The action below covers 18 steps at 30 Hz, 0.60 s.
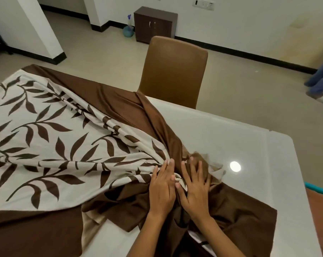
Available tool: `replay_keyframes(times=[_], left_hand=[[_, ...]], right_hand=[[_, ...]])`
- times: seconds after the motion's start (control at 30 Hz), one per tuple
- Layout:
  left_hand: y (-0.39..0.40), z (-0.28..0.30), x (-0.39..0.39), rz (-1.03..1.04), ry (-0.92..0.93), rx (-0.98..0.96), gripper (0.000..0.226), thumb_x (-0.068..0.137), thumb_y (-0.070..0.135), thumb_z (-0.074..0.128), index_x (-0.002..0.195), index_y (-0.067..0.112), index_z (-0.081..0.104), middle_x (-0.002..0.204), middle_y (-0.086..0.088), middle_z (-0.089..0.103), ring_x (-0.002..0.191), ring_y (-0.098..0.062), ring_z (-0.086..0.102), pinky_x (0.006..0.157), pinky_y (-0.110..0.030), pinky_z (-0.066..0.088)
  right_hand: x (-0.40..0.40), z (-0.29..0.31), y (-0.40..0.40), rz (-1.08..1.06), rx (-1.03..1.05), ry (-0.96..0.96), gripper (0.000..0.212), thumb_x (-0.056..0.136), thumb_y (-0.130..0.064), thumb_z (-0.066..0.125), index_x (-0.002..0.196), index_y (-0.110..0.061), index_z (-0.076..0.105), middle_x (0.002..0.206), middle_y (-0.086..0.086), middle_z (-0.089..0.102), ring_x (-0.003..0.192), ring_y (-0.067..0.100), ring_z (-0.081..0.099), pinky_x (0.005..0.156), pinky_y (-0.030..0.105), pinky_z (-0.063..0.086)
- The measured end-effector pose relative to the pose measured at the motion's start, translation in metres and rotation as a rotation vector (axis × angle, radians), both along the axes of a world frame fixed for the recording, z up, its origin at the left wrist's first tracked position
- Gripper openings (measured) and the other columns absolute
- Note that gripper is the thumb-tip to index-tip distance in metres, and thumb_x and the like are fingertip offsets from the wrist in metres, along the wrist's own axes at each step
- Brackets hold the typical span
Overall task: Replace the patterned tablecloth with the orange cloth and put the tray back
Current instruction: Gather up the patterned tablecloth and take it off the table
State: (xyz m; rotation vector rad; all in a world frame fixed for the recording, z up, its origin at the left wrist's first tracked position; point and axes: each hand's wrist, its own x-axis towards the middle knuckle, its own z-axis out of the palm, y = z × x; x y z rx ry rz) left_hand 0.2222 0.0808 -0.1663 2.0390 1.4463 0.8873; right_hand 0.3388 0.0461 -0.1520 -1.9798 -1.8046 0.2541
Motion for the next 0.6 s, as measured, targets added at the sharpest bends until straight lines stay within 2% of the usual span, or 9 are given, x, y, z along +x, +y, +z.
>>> replay_keyframes(times=[0.13, 0.23, 0.33, 0.43, 0.5, 0.6], left_hand=[[-0.002, 0.01, -0.003, 0.046, -0.019, 0.018, 0.054, 0.103, 0.037, 0.012, 0.147, 0.012, 0.031, 0.154, 0.003, 0.028, 0.143, -0.011, 0.022, 0.116, -0.04, 0.016], [0.015, 0.029, -0.032, 0.088, 0.132, 0.137, 0.053, 0.101, 0.037, 0.024, 0.148, 0.015, 0.028, 0.157, -0.004, 0.019, 0.146, -0.018, 0.012, 0.118, -0.039, 0.007], [0.055, 0.043, -0.097, 0.21, 0.296, 0.189, 0.059, 0.098, 0.046, 0.028, 0.149, 0.016, 0.026, 0.158, -0.009, 0.015, 0.146, -0.022, 0.009, 0.118, -0.04, 0.005], [0.085, 0.034, -0.173, 0.234, 0.472, 0.081, 0.067, 0.096, 0.058, 0.021, 0.15, 0.02, 0.022, 0.159, -0.008, 0.01, 0.147, -0.022, 0.005, 0.117, -0.039, 0.001], [0.09, 0.015, -0.21, 0.196, 0.584, -0.025, 0.072, 0.093, 0.066, 0.018, 0.151, 0.023, 0.02, 0.159, -0.007, 0.009, 0.146, -0.022, 0.007, 0.116, -0.042, 0.007], [0.091, -0.013, -0.237, 0.156, 0.624, -0.104, 0.079, 0.087, 0.075, 0.008, 0.151, 0.028, 0.009, 0.159, -0.002, 0.001, 0.146, -0.018, 0.002, 0.117, -0.041, 0.011]], right_hand=[[0.002, -0.009, 0.005, 0.038, -0.146, -0.151, 0.062, 0.089, -0.049, 0.035, 0.147, -0.031, 0.026, 0.155, -0.002, 0.021, 0.143, 0.031, 0.019, 0.108, 0.06, 0.023], [0.003, -0.007, 0.007, 0.027, -0.158, -0.172, 0.055, 0.092, -0.054, 0.03, 0.142, -0.032, 0.037, 0.15, -0.006, 0.033, 0.14, 0.028, 0.029, 0.108, 0.058, 0.023], [0.004, -0.008, 0.007, 0.013, -0.149, -0.171, 0.058, 0.093, -0.061, 0.019, 0.138, -0.033, 0.043, 0.145, -0.006, 0.043, 0.138, 0.026, 0.031, 0.108, 0.055, 0.023], [0.006, -0.014, 0.006, 0.02, -0.138, -0.193, 0.061, 0.092, -0.062, 0.014, 0.14, -0.033, 0.039, 0.145, -0.004, 0.044, 0.137, 0.026, 0.031, 0.108, 0.055, 0.022], [0.006, -0.017, 0.007, 0.018, -0.129, -0.211, 0.063, 0.092, -0.063, 0.013, 0.14, -0.032, 0.038, 0.143, -0.001, 0.047, 0.136, 0.027, 0.033, 0.107, 0.056, 0.022], [0.003, -0.018, 0.01, 0.0, -0.084, -0.235, 0.061, 0.091, -0.062, 0.011, 0.135, -0.031, 0.04, 0.138, 0.004, 0.052, 0.131, 0.028, 0.037, 0.104, 0.058, 0.024]])
